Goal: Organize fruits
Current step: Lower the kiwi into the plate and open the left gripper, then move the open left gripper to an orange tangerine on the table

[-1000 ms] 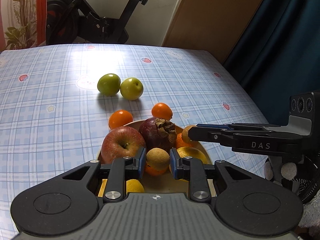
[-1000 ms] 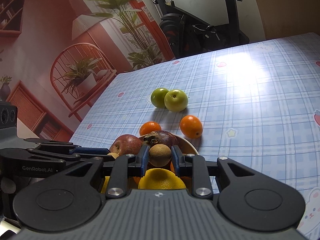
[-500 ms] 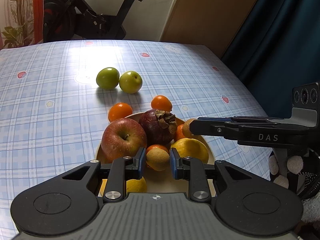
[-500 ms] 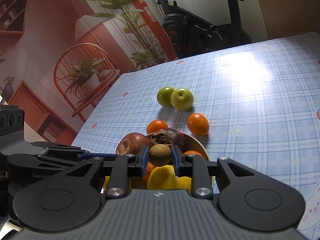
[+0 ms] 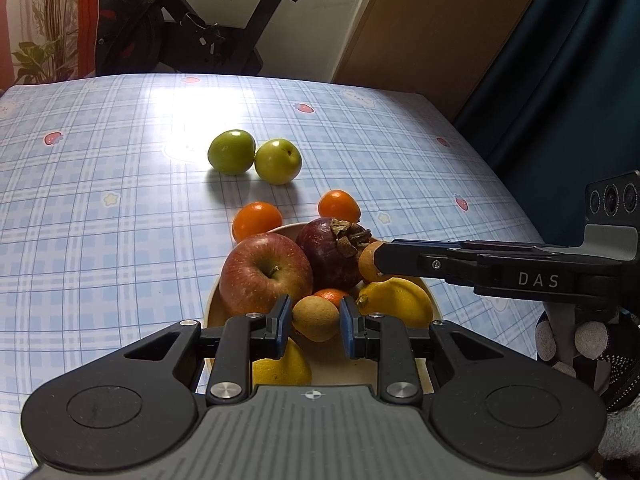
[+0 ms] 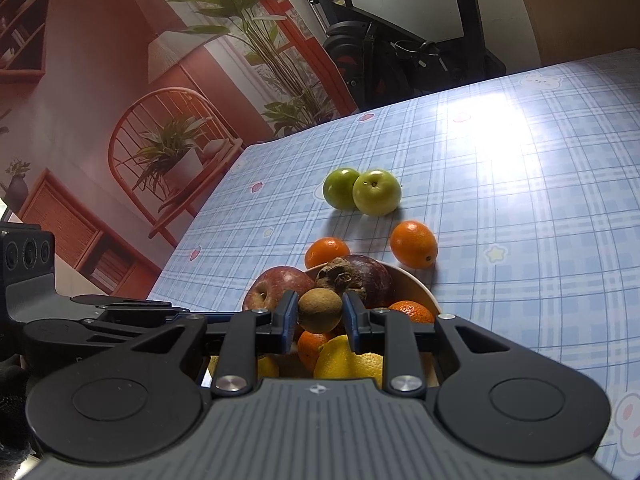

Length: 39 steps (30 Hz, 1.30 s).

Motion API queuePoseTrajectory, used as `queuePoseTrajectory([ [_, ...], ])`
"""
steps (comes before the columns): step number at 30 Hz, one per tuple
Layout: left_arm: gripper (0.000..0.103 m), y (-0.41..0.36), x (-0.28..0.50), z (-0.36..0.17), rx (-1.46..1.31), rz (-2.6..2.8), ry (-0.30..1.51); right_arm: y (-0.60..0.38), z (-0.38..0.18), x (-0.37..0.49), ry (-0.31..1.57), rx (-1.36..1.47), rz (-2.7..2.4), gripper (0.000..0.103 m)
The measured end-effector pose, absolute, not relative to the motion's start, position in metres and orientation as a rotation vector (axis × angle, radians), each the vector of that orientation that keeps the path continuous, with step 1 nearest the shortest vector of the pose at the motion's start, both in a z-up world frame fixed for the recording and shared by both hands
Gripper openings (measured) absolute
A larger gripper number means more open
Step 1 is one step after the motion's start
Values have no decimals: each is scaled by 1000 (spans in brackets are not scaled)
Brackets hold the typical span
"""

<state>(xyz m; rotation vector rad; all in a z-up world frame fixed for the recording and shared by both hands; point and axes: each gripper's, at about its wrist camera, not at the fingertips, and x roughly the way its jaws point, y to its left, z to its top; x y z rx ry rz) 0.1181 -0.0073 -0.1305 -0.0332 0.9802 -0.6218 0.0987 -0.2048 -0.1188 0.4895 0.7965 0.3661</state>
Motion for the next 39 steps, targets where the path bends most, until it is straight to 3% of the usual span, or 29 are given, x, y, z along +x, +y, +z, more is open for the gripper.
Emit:
queuePoseTrajectory([
  [11,28,-3,120,-128,-45,-584,971,-197,-118,98,778,481,359,29],
  [39,28,10,101,-102,-84,-398,707,-215,-105,69,611,331,190,29],
])
